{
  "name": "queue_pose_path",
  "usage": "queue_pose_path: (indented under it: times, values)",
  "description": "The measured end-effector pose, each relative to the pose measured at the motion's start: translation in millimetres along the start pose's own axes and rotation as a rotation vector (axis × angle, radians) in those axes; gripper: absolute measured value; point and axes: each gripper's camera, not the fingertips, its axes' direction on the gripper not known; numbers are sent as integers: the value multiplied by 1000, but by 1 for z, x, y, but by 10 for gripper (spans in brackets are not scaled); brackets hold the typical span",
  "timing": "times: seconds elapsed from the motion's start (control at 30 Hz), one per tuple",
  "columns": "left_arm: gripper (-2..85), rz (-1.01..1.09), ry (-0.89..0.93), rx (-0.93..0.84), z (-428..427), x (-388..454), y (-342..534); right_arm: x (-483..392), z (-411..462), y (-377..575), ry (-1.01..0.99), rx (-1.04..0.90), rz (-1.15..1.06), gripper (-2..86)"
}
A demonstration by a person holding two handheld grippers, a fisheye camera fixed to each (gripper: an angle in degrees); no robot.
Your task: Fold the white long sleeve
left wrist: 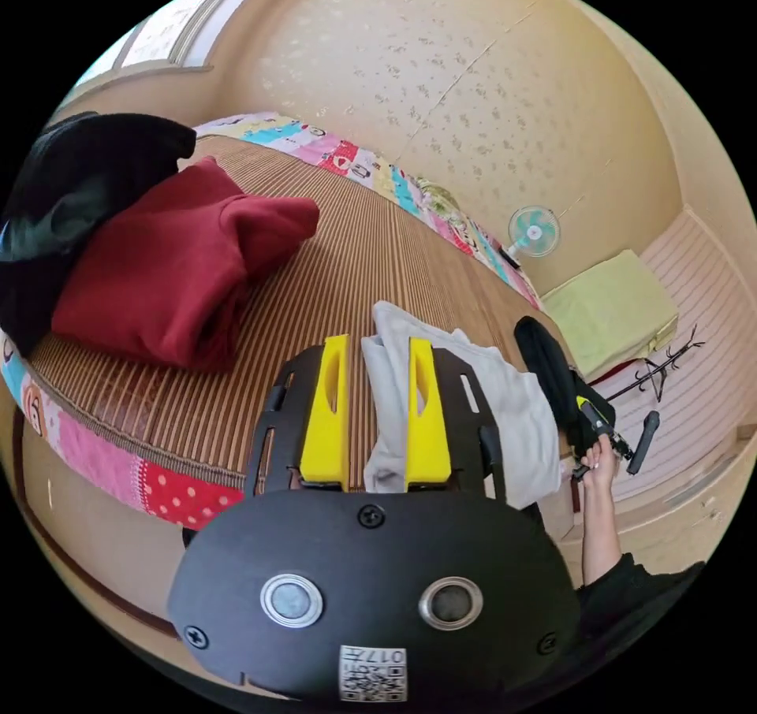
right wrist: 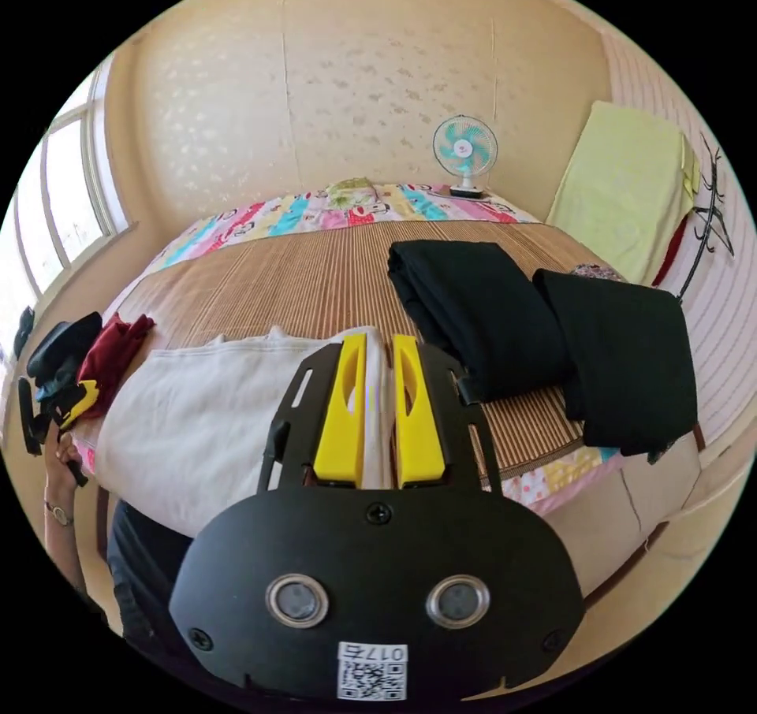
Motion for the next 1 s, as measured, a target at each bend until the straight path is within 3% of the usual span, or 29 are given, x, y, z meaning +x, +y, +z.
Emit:
queue_pose_path:
  times: [0.07,0.17,0.23,0.27,0.3,0.33,0.43,0.6,0.73,0.9,1.0]
  values:
    - [156,-88,113,-1,-12,-17,35,-13,-28,23,-206,88,18,67]
    - [178,-205,213,-99,-4,-33,89,-42,-25,54,-334,119,-91,63]
    - [199,-250,203,-128,5,-40,111,-62,6,77,-208,40,-217,53]
    - [204,-285,193,-120,10,-46,123,-66,44,92,-51,-121,-220,41]
    - [204,-330,239,-100,13,-53,130,-65,62,101,-24,-196,-236,34]
    - [203,-345,274,-78,13,-56,133,-57,58,118,-67,-38,-244,24]
    - [175,-313,368,22,10,-55,128,-61,60,125,-21,-1,-322,12]
    - [74,-185,345,75,12,8,89,-46,62,100,-70,-110,-268,6]
    - [55,95,404,93,25,108,55,32,39,96,-271,-45,6,5]
    - [58,496,505,-101,100,258,85,138,8,105,-261,-24,250,6]
    - [70,609,524,-266,148,301,129,190,-11,111,-218,-6,330,7]
